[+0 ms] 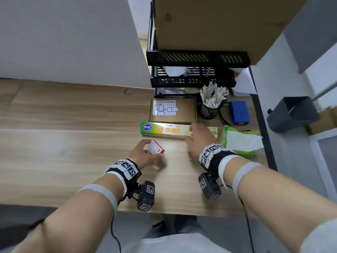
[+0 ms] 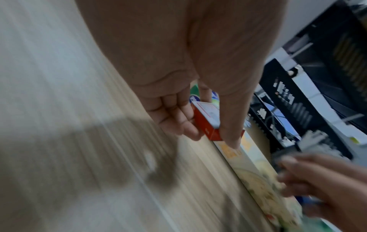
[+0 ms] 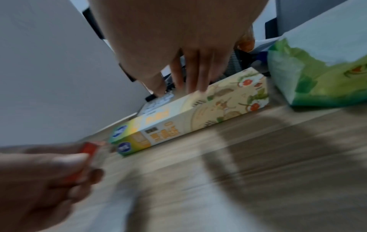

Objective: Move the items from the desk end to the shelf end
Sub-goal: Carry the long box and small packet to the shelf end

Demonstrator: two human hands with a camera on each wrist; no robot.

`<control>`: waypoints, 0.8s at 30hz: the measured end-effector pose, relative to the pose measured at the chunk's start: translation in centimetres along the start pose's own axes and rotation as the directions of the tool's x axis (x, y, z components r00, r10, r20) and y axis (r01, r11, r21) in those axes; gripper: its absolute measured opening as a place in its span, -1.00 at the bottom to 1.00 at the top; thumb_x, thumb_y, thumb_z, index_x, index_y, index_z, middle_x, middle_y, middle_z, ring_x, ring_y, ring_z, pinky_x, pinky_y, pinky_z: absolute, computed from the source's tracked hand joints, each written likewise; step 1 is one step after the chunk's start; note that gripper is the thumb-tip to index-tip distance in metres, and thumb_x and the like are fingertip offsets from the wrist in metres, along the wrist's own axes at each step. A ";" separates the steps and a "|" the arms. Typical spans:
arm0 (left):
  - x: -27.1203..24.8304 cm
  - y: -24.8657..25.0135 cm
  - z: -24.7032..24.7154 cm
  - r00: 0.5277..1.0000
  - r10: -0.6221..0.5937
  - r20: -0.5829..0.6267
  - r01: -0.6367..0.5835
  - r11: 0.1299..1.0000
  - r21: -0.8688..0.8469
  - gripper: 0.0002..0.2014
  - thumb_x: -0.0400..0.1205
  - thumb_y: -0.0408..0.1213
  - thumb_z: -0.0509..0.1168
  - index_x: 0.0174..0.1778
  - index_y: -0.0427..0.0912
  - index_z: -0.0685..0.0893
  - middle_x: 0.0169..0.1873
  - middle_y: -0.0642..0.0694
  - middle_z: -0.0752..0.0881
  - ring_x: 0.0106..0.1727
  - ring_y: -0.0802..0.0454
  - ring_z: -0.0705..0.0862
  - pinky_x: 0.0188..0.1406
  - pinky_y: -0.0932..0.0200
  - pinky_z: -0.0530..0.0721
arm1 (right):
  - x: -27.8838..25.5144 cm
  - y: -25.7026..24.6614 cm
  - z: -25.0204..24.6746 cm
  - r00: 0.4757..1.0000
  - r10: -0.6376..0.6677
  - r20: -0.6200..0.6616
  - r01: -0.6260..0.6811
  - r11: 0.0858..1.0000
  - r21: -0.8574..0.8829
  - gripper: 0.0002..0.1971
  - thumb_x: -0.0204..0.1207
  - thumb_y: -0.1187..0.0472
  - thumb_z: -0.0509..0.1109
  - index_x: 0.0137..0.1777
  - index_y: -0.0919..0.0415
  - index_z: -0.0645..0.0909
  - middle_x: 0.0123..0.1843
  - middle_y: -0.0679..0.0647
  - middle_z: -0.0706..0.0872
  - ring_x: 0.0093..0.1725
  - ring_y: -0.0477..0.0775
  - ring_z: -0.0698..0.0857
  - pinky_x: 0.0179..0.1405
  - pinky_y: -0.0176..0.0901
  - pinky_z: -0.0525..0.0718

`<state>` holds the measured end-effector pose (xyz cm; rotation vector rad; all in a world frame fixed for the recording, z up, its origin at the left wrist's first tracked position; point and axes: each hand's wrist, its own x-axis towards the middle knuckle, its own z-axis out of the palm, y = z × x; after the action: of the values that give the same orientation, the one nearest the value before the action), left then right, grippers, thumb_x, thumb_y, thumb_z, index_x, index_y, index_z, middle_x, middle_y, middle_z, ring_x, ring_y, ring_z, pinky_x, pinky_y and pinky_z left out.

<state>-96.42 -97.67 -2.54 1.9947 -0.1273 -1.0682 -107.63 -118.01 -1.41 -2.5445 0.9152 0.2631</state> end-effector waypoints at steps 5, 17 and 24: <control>-1.3 0.5 3.3 0.972 0.121 0.200 -0.129 0.991 0.027 -0.31 0.31 -0.37 0.70 0.33 -0.07 0.58 -0.29 -0.18 0.71 -0.25 -0.04 0.65 -0.06 0.00 0.75 | -2.9 -2.5 2.9 0.933 -0.016 0.361 -0.150 0.892 0.427 -0.69 0.52 -0.09 0.36 0.12 0.07 0.51 -0.10 0.07 0.81 -0.16 0.14 0.79 -0.01 0.00 0.73; -1.7 -1.2 4.2 0.973 -0.014 0.230 0.036 0.995 -0.089 -0.69 0.67 -0.41 0.37 0.33 -0.24 0.55 0.06 -0.32 0.71 -0.14 -0.12 0.78 -0.09 0.07 0.76 | -6.8 4.9 5.0 0.922 0.327 0.209 -0.385 0.700 0.602 -0.79 0.55 0.40 0.34 0.05 0.08 0.63 -0.13 0.06 0.73 -0.45 0.07 0.70 -0.53 -0.17 0.72; -0.8 -0.7 3.9 0.985 -0.083 0.153 0.084 0.996 -0.002 -0.78 0.68 -0.34 0.36 0.24 -0.23 0.63 0.04 -0.27 0.77 -0.19 -0.04 0.76 -0.48 0.32 0.66 | -3.4 7.5 3.0 0.953 0.260 0.154 -0.301 0.869 0.392 -0.69 0.59 0.26 0.31 0.27 0.09 0.71 0.30 0.06 0.76 0.27 0.13 0.69 0.26 -0.21 0.57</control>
<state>-99.96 -99.36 -3.61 1.9238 -0.1210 -1.2730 -115.17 -119.91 -5.45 -1.9933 1.1665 0.2457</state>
